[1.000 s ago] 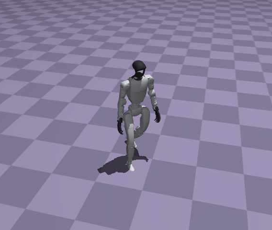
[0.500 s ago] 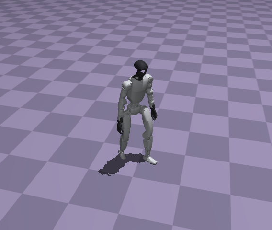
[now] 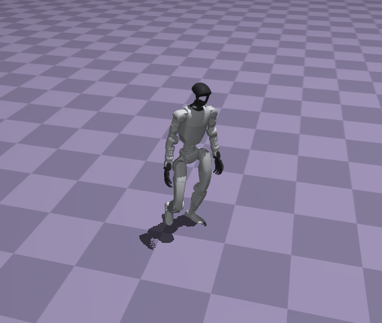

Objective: Walk

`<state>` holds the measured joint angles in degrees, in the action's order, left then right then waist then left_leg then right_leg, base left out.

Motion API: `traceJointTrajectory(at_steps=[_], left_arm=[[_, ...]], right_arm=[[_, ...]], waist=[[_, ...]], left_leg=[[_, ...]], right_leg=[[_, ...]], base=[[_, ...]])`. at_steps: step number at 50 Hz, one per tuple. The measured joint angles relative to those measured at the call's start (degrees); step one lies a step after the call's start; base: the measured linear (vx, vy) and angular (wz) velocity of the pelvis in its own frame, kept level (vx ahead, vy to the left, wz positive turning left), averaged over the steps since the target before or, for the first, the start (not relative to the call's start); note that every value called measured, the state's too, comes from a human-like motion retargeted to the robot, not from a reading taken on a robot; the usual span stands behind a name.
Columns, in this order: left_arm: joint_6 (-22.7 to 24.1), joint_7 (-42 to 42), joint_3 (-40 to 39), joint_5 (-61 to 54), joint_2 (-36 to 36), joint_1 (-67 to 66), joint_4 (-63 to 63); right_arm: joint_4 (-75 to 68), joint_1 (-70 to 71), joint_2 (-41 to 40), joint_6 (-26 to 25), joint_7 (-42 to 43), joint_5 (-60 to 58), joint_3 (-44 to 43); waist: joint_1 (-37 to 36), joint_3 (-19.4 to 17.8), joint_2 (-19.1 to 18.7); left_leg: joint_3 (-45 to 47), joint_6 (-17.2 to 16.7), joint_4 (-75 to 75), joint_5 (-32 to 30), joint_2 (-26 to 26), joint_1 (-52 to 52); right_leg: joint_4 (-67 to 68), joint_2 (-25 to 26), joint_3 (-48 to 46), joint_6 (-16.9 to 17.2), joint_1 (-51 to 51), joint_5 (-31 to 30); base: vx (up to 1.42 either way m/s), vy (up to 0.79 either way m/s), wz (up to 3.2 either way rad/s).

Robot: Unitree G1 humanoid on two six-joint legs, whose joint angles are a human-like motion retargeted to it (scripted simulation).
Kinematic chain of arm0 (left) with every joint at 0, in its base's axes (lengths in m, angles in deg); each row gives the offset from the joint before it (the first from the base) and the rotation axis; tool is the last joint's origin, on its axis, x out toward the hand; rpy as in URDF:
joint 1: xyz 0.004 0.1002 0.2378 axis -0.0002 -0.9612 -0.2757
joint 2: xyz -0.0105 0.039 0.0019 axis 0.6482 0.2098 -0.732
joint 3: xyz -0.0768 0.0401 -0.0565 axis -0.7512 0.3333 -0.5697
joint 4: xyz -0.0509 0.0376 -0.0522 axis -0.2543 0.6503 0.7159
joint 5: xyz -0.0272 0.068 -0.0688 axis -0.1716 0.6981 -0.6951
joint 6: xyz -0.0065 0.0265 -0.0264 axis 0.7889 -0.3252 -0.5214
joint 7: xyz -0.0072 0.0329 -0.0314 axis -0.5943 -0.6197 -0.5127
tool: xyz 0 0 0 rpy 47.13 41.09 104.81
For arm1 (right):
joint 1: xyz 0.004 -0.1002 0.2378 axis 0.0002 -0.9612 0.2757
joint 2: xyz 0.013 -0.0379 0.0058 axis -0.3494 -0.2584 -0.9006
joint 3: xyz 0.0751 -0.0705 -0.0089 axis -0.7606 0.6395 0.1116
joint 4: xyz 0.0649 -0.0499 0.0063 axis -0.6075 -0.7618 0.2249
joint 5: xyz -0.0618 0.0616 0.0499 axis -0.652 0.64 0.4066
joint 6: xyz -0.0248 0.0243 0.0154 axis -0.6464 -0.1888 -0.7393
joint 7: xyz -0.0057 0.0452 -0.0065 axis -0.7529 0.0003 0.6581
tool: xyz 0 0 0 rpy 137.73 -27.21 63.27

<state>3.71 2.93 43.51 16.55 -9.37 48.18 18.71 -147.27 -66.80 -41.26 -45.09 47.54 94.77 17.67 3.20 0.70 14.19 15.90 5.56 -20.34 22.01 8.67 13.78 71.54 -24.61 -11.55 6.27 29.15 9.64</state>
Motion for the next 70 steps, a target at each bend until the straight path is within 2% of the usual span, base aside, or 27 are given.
traceJointTrajectory(at_steps=[3,5,7,10,12,16,18,20,23,27,30,33,35,37,40,43,48,52,55,58,60,70], left_arm=[[0.51,-0.85,0.1,1.37,0.62,0.96,-0.68],[1.15,-1.32,0.34,1.85,0.92,1.01,-1.28],[1.93,-1.82,0.64,2.15,1.12,0.78,-1.64],[2.98,-2.34,1.27,2.69,1.22,0.6,-1.23],[3.32,-2.49,1.55,3.01,1.17,0.58,-0.38],[3.3,-2.8,1.31,3.28,0.35,-0.9,1.52],[3.03,-2.9,0.79,3.12,-0.54,-2.19,2.63],[2.62,-2.71,0.16,2.7,-1.7,-3.33,3.95],[1.91,-1.46,-0.56,1.75,-3.06,-3.64,6.21],[1.08,1.05,-0.04,1.63,-3.38,-2.74,7.29],[0.81,2.03,0.83,2.31,-2.99,-1.74,6.52],[0.89,2.42,1.55,3.05,-2.21,-0.43,5.45],[0.99,2.68,1.92,3.36,-1.53,0.68,4.88],[1.27,2.77,2.45,3.72,-1.28,1.17,4.58],[1.19,3.06,3.22,4.35,-1.2,1.66,4.53],[0.84,3.38,3.97,4.83,-1.49,1.58,4.82],[0.33,3.38,5.15,5.49,-2.03,2.27,5.81],[0.09,3.1,6.72,6.88,-1.61,4.58,6.53],[0.13,2.55,8.3,8.28,-1.24,6.05,6.53],[0.16,2.21,9.72,9.29,-1.07,7.14,6.25],[0.03,2.32,10.29,9.68,-1.07,8.34,6.19],[-0.15,2.89,11.99,11.73,-2.02,7.53,5.11]], right_arm=[[2.53,0.11,-0.68,0.62,0.32,-1.03,1.26],[4.18,-0.18,-1.04,0.96,0.56,-1.22,1.98],[5.43,-0.46,-1.35,1.19,0.93,-1.2,2.35],[6.39,-0.48,-1.51,1.42,1.62,-1.48,2.31],[6.38,-0.24,-1.5,1.51,2.25,-1.49,1.89],[5.47,-0.72,-1.34,1.6,3.42,-1.57,0.82],[4.58,-1.32,-1.23,1.57,3.99,-1.51,0.26],[3.29,-1.72,-0.78,1.45,4.64,-1.26,-0.43],[0.81,-1.16,0.21,1.22,5.17,0.02,-1.43],[-1.22,-0.5,0.98,1.06,5.4,2.72,-2.08],[-1.78,-0.51,1.04,0.92,5.54,4.37,-1.72],[-2.23,-0.14,0.65,0.62,5.26,4.74,-0.79],[-2.61,0.49,0.37,0.29,4.66,4.47,-0.17],[-3.03,0.7,0.11,0.07,3.79,4.01,0.61],[-3.62,0.93,-0.16,-0.32,2.27,2.77,1.74],[-3.62,0.46,-0.51,-0.57,1.24,1.56,2.86],[-3.61,0.01,-1.1,-0.98,0.11,-0.6,3.74],[-3.58,1.07,-1.37,-1.36,-1.09,-2.37,4.15],[-2.99,1.58,-1.67,-1.27,-1.42,-3.63,4.56],[-2.05,1.77,-1.92,-1.14,-1.32,-4.61,5.03],[-1.59,2.52,-1.82,-1.27,-1.25,-5.22,5.08],[-0.68,2.53,-1.3,-1.21,-0.03,-8.2,5.4]], waist=[[1.65,-0.81,-1.89],[2.63,-0.89,-3.37],[3.35,-0.67,-4.95],[3.71,0.02,-7.54],[3.2,0.53,-8.94],[1.9,2.11,-10.29],[0.81,3.01,-10.96],[0.13,3.22,-11.64],[0.34,1.36,-13.55],[-0.9,-0.28,-16.68],[-3.18,-0.65,-17.43],[-5.55,-1.13,-16.98],[-6.41,-1.83,-15.4],[-6.81,-2.15,-14.16],[-6.57,-1.97,-12.47],[-5.95,-0.83,-11.95],[-3.38,-0.01,-9.71],[-0.92,-1.13,-7.32],[0.4,-1.58,-6.27],[1.39,-1.64,-6.09],[1.28,-2.02,-7.79],[-0.96,-1.67,-8.76]], left_leg=[[-2.27,-1.65,6.5,-1.29,0.12,-6.55],[-3.62,-2.93,10.18,-2.74,-0.38,-10.23],[-4.42,-4.12,13.19,-4.4,-1.37,-13.22],[-4.32,-5.6,16.65,-6.44,-3.59,-16.44],[-4.08,-6.6,17.14,-6.67,-5.58,-17.66],[-3.91,-7.45,13.96,-5.21,-7.87,-19.15],[-4.25,-7.69,10.25,-4.07,-8.63,-19.22],[-5.79,-8.01,3.86,-3.11,-8.82,-18.42],[-7.04,-9.49,-12.54,-4.07,-11.57,-14.87],[-5.22,-8.94,-34.6,-3.83,-19.32,-5.39],[-3.93,-7.47,-42.1,-0.64,-22.83,1.9],[-3.64,-7.01,-39.31,2.61,-23.25,7.46],[-3.43,-7.03,-31.3,2.72,-20.97,8.83],[-4.24,-7.69,-20.45,0.54,-18.24,8.65],[-6.23,-8.94,-3.65,-5.9,-14.12,6.19],[-7.34,-9.49,1.15,-8.56,-12.97,5.15],[-6.09,-7.39,4.66,-8.45,-10.29,0.04],[-5.4,-6.21,7.72,-8.06,-7.29,-4.52],[-5.13,-6.1,9.69,-8.4,-6.11,-6.57],[-5.38,-6.52,11.6,-9.29,-6.01,-7.9],[-5.82,-7.21,14.48,-10.72,-7.93,-9.48],[-7.91,-8.56,14.33,-11.15,-9.8,-10.96]], right_leg=[[-8.9,1.49,-2.39,0.56,3.79,2.37],[-16.87,3.31,-3.11,2.06,6.07,0.33],[-25.92,5.95,-2.41,4.59,7.96,-4.97],[-40.52,10.74,-0.15,8.73,9.3,-16.53],[-48.51,14.4,0.83,8.73,9.15,-23.7],[-51.03,17.44,3.98,8.73,9.29,-29.19],[-49.43,18.09,5.92,8.73,8.64,-27.69],[-46.9,17.67,7.68,8.73,7.2,-22.8],[-42.67,17.48,6.75,6.29,3.5,-15.74],[-42.25,20.09,3.16,2.54,-1.46,-9.18],[-43.81,21.51,1.18,1.21,-4.55,-5.72],[-47.36,22.24,0.08,0.71,-8.19,-3.99],[-50.41,21.25,-0.13,0.76,-11.26,-3.27],[-51.45,20.17,-0.14,0.79,-13.39,-2.13],[-51.35,18.72,0.27,1.04,-15.65,-0.08],[-48.8,18.67,1.36,1.2,-16.27,2.7],[-40.67,15.84,2.93,2.57,-16.57,6.33],[-29.42,11.75,3.77,4.43,-14.13,6.25],[-25.17,8.32,2.45,3.57,-11.89,7.03],[-27.38,7.5,2.1,3.3,-10.44,7.24],[-33.29,9.98,1.37,2.91,-11.36,5.55],[-45.94,12.98,-0.33,1.83,-16.55,3.33]], base=[[0.53,0.05,0.44],[0.51,0.03,0.52],[0.5,0.02,0.51],[0.49,-0.03,0.38],[0.48,-0.17,0.22],[0.54,-0.16,0.23],[0.57,-0.09,0.11],[0.56,-0.07,0.41],[0.5,-0.16,0.6],[0.44,-0.22,0.42],[0.42,-0.18,0.25],[0.42,-0.13,0.16],[0.43,-0.09,0.2],[0.42,-0.06,0.16],[0.39,-0.01,0.02],[0.35,0.06,-0.14],[0.3,0.1,0.0],[0.22,0.09,0.14],[0.16,0.06,0.1],[0.14,0.01,0.13],[0.13,-0.03,0.04],[0.1,-0.09,0.02]])
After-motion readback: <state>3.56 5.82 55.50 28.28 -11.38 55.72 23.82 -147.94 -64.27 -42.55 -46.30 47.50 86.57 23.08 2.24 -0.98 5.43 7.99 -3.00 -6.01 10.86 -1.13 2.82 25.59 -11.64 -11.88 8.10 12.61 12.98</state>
